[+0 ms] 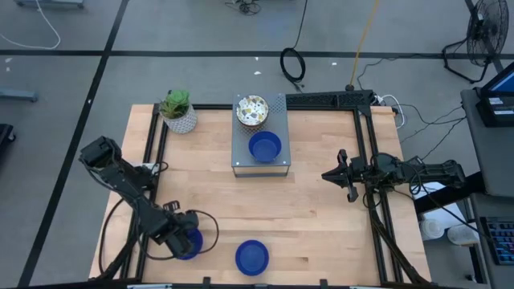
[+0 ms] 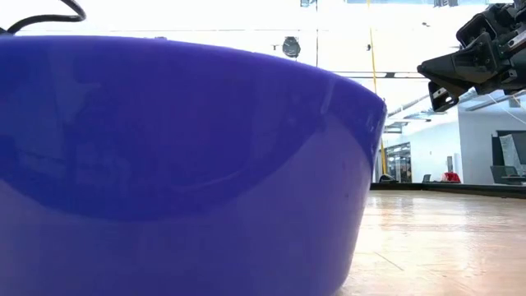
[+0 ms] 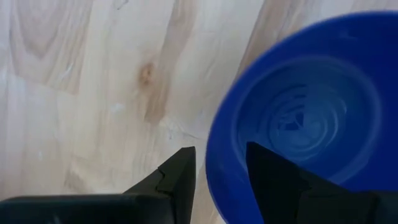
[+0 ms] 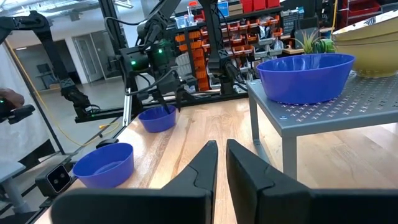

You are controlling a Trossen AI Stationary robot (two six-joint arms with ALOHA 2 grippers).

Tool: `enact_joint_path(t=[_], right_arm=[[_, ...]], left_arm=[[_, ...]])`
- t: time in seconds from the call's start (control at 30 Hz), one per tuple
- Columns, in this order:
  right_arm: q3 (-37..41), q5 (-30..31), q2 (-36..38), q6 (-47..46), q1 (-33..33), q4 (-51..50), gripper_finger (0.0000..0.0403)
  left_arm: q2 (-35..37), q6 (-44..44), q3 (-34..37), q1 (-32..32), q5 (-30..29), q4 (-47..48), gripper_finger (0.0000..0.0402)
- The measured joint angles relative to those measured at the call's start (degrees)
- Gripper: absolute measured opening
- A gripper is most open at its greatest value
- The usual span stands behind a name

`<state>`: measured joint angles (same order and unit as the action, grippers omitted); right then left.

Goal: Pick & Place Mini bowls
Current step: Stack the left blue bowl on the blue bowl on the shelf

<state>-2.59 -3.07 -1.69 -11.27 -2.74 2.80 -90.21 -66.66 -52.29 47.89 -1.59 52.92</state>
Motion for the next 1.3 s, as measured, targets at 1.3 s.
enact_joint_path(t=[1.3], right_arm=[[0.00,0.00,0.00,-0.01,0.01,-0.01,0.0020]], left_arm=[[0.02,1.02,0.00,0.20,1.54,-2.74,0.0145]])
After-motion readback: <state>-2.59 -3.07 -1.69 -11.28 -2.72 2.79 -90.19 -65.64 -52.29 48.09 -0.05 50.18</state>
